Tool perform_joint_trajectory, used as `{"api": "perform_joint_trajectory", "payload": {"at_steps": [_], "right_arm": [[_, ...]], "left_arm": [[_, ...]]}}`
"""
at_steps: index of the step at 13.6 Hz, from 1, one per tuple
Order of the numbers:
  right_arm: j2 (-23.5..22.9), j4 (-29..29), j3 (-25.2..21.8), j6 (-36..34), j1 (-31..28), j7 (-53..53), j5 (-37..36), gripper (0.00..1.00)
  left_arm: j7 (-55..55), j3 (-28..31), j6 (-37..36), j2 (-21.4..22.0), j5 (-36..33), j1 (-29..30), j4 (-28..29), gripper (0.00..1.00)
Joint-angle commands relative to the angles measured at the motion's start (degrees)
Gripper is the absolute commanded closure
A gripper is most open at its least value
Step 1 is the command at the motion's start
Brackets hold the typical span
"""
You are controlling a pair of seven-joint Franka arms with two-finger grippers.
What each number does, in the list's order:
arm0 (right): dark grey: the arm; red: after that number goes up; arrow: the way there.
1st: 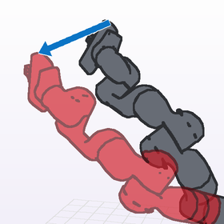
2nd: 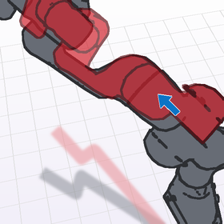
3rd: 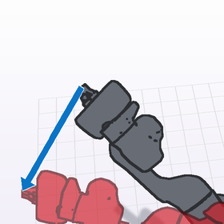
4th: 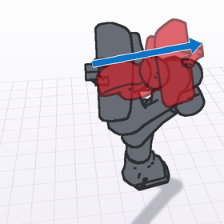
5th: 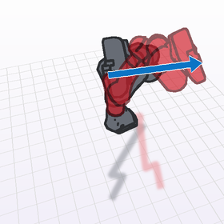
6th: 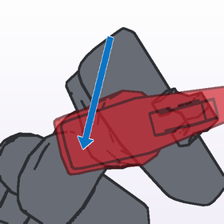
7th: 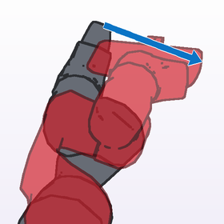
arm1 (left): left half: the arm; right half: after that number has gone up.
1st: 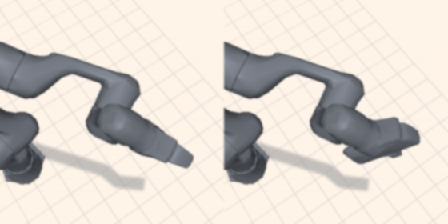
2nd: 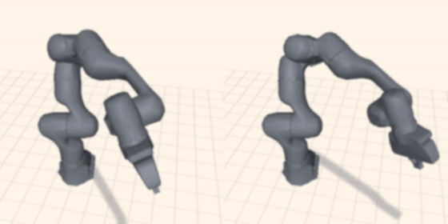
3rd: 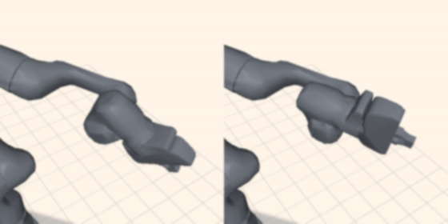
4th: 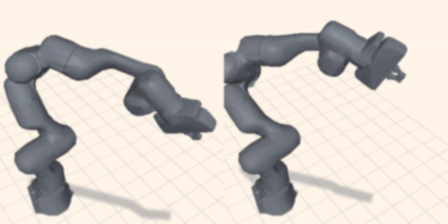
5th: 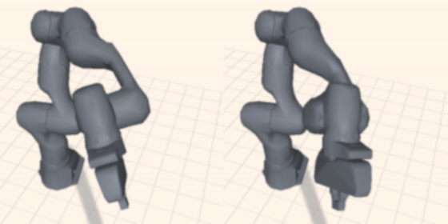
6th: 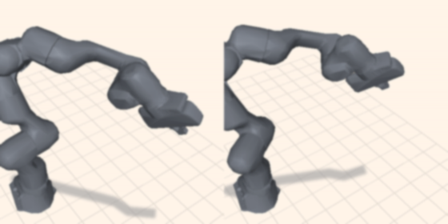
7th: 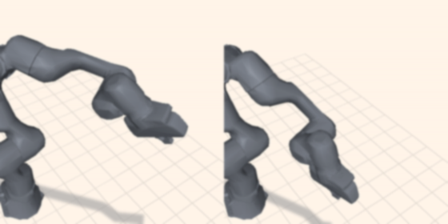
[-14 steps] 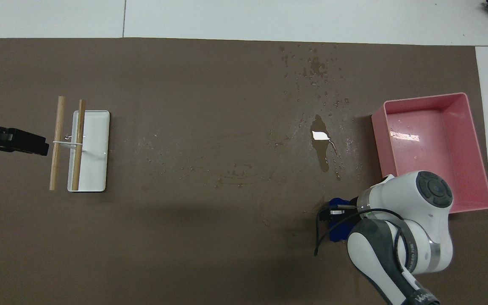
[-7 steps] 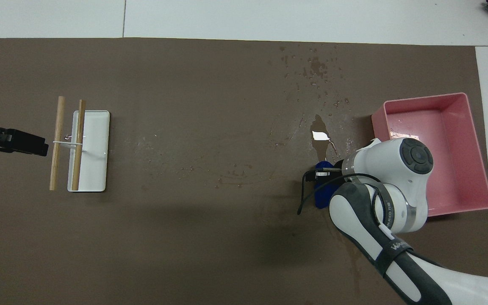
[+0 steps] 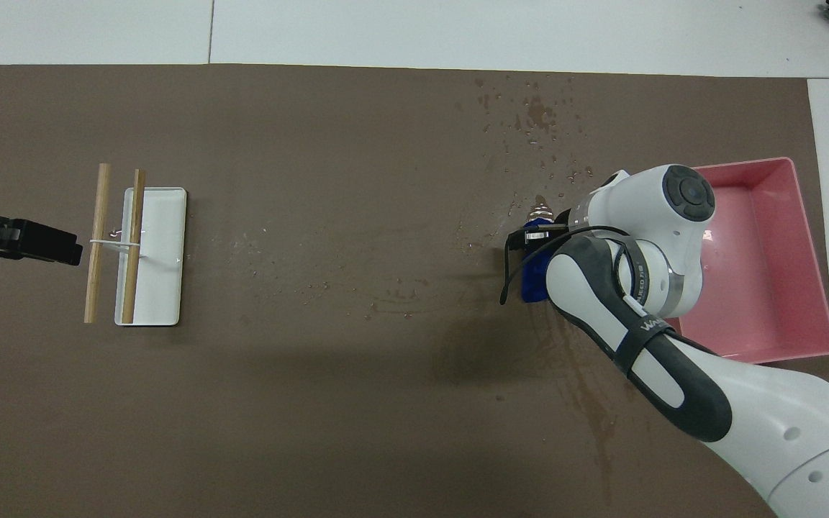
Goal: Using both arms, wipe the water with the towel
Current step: 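Wipe the towel across the puddle with the right gripper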
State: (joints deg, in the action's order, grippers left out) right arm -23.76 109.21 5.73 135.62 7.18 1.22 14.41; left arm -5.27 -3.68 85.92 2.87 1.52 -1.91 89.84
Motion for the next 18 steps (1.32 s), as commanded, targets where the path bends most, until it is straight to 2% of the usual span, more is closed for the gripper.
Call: {"api": "perform_joint_trajectory", "payload": {"at_steps": [1, 3, 10, 14, 17, 18], "right_arm": [[-4.7, -8.4, 0.4, -2.0, -1.4, -1.3, -5.9, 1.00], [-5.9, -11.9, 0.4, -4.3, -2.2, -1.7, -7.0, 1.00], [-13.5, -20.4, 0.5, -2.8, -0.9, -1.7, -8.1, 1.00], [-13.2, -20.5, 1.1, -3.6, 1.3, 5.9, -3.3, 1.00], [-12.5, -20.5, 1.7, -9.7, 0.8, 6.9, 5.6, 1.00], [-12.5, -20.2, 1.7, -12.4, 0.4, 6.8, 5.7, 1.00]], "left_arm": [[-0.3, -0.1, 0.7, 1.8, 0.9, 0.4, 2.1, 0.00], [-0.3, -0.1, 0.7, 1.8, 0.9, 0.5, 2.1, 0.00], [-0.3, -0.1, 0.7, 1.8, 0.9, 0.5, 2.1, 0.00], [-0.3, -0.1, 0.7, 1.8, 0.9, 0.4, 2.1, 0.00], [-0.3, -0.1, 0.7, 1.8, 0.9, 0.5, 2.1, 0.00], [-0.3, -0.1, 0.7, 1.8, 0.9, 0.5, 2.1, 0.00]]}}
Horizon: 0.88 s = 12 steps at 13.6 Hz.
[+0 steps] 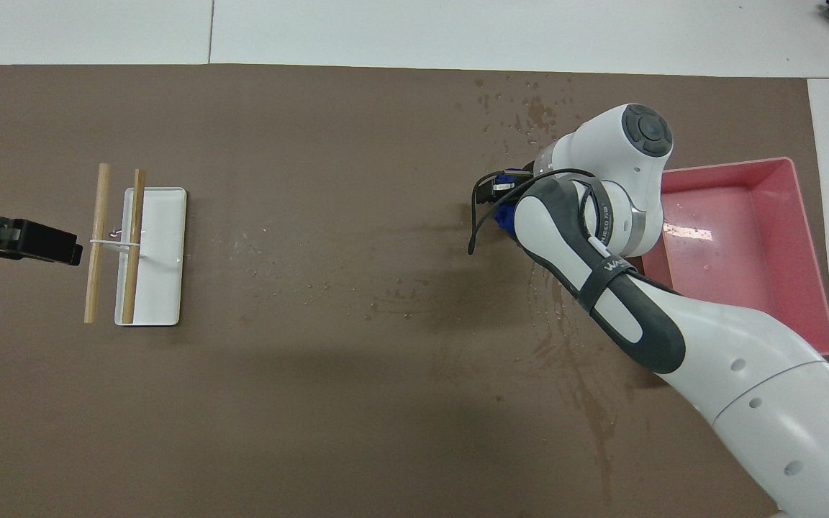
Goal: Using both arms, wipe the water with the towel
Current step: 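Wipe the towel across the puddle with the right gripper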
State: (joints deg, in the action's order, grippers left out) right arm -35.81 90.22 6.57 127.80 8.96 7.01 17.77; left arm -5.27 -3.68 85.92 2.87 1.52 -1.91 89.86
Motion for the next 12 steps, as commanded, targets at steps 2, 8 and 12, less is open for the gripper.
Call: {"api": "perform_joint_trajectory", "payload": {"at_steps": [2, 8, 12], "right_arm": [[0.9, -0.2, 0.5, -11.2, -1.6, 0.6, 1.7, 1.00], [8.5, 13.3, 0.4, -16.7, -0.3, 0.9, 1.0, 1.00], [14.5, 22.7, 0.5, -14.0, -0.3, 0.2, 0.9, 1.00]], "left_arm": [[-0.3, -0.1, 0.7, 1.9, 0.9, 0.5, 2.1, 0.00], [-0.3, -0.1, 0.7, 1.8, 0.9, 0.5, 2.1, 0.00], [-0.3, -0.1, 0.7, 1.8, 0.9, 0.4, 2.1, 0.00]]}}
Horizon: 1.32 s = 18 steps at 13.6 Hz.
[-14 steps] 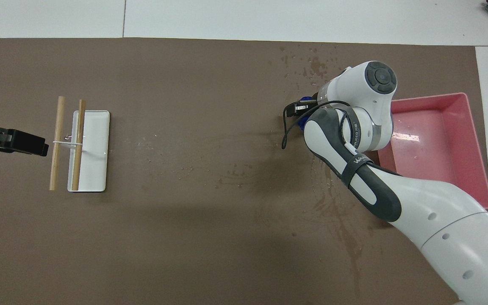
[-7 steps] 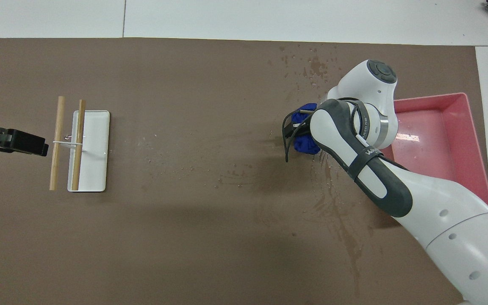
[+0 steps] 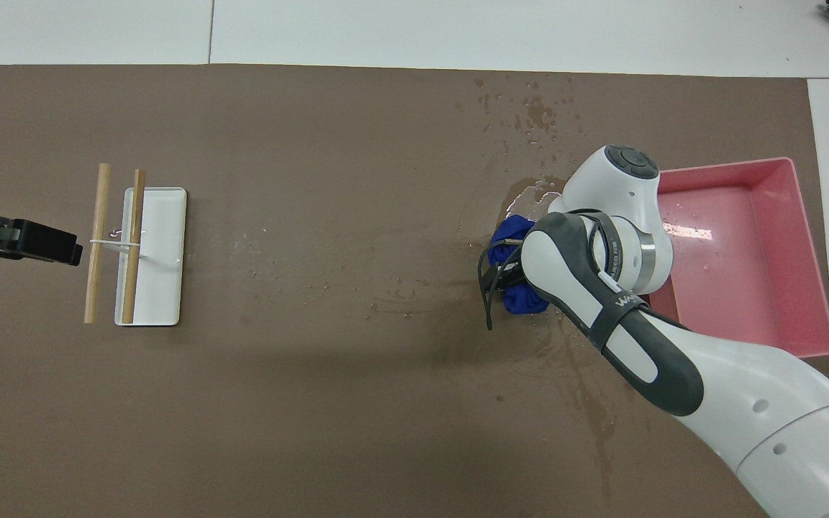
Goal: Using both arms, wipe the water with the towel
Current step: 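Wipe the towel across the puddle with the right gripper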
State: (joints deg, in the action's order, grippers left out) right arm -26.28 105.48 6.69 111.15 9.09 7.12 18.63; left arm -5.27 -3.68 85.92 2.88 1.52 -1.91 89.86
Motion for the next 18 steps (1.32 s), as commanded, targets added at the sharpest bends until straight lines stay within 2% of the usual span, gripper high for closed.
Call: {"api": "perform_joint_trajectory", "payload": {"at_steps": [1, 5, 9, 10, 14, 18], "right_arm": [[6.4, 9.9, 0.4, 3.5, -0.3, -0.8, 0.0, 1.00], [12.9, 19.3, 0.4, 7.1, 0.7, -2.0, 0.1, 1.00], [17.5, 23.9, 0.4, 7.4, 0.7, -3.9, 0.1, 1.00], [17.3, 23.9, 0.3, 8.1, 0.5, -4.3, 0.1, 1.00], [13.6, 22.2, 0.5, 21.4, 2.5, -3.9, 0.1, 1.00], [4.1, 10.7, 0.5, 23.8, 2.9, -4.0, 0.1, 1.00]], "left_arm": [[-0.3, -0.1, 0.7, 1.8, 0.9, 0.5, 2.1, 0.00], [-0.3, -0.1, 0.7, 1.8, 0.9, 0.5, 2.1, 0.00], [-0.3, -0.1, 0.7, 1.8, 0.8, 0.5, 2.1, 0.00], [-0.3, -0.1, 0.7, 1.8, 0.8, 0.5, 2.1, 0.00], [-0.3, -0.1, 0.7, 1.8, 0.9, 0.5, 2.1, 0.00], [-0.3, -0.1, 0.7, 1.8, 0.9, 0.5, 2.1, 0.00]]}}
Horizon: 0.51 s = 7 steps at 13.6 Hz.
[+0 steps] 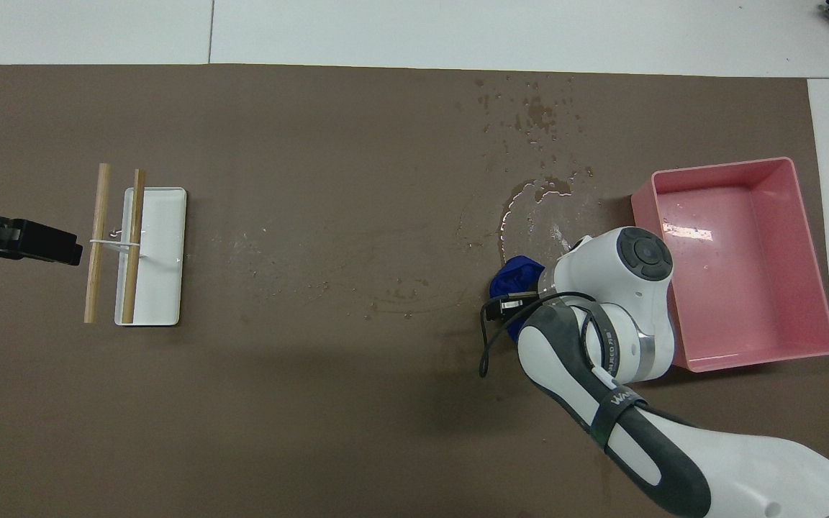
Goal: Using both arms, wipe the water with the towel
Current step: 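Wipe the towel back and forth over the wet area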
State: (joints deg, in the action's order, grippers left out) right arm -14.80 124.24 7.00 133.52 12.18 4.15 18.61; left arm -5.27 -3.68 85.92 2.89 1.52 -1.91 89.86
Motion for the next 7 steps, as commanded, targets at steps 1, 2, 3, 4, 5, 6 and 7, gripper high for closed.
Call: {"api": "perform_joint_trajectory", "payload": {"at_steps": [1, 2, 3, 4, 5, 6, 7], "right_arm": [[-9.0, -10.9, 0.1, 1.5, -0.1, -1.1, 0.0, 1.00], [-10.4, -13.6, 0.1, 1.5, -0.5, -1.7, -0.2, 1.00], [-11.9, -16.4, 0.0, 1.3, -1.0, -2.7, -2.2, 1.00], [-13.2, -19.3, 0.1, 0.7, -1.9, -3.6, -5.8, 1.00], [-14.3, -21.2, 0.1, 0.6, -3.1, -3.9, -8.7, 1.00], [-14.8, -22.1, 0.1, 1.2, -3.9, -4.7, -10.5, 1.00], [-15.3, -23.2, 0.1, 1.6, -4.4, -6.9, -12.0, 1.00]], "left_arm": [[-0.3, -0.1, 0.7, 1.8, 0.9, 0.5, 2.1, 0.00], [-0.3, -0.1, 0.7, 1.8, 0.9, 0.5, 2.1, 0.00], [-0.3, -0.1, 0.7, 1.8, 0.9, 0.5, 2.1, 0.00], [-0.3, -0.1, 0.7, 1.8, 0.9, 0.5, 2.1, 0.00], [-0.3, -0.1, 0.7, 1.8, 0.9, 0.5, 2.1, 0.00], [-0.3, -0.1, 0.7, 1.8, 0.9, 0.5, 2.1, 0.00], [-0.3, -0.1, 0.7, 1.8, 0.9, 0.4, 2.1, 0.00]]}}
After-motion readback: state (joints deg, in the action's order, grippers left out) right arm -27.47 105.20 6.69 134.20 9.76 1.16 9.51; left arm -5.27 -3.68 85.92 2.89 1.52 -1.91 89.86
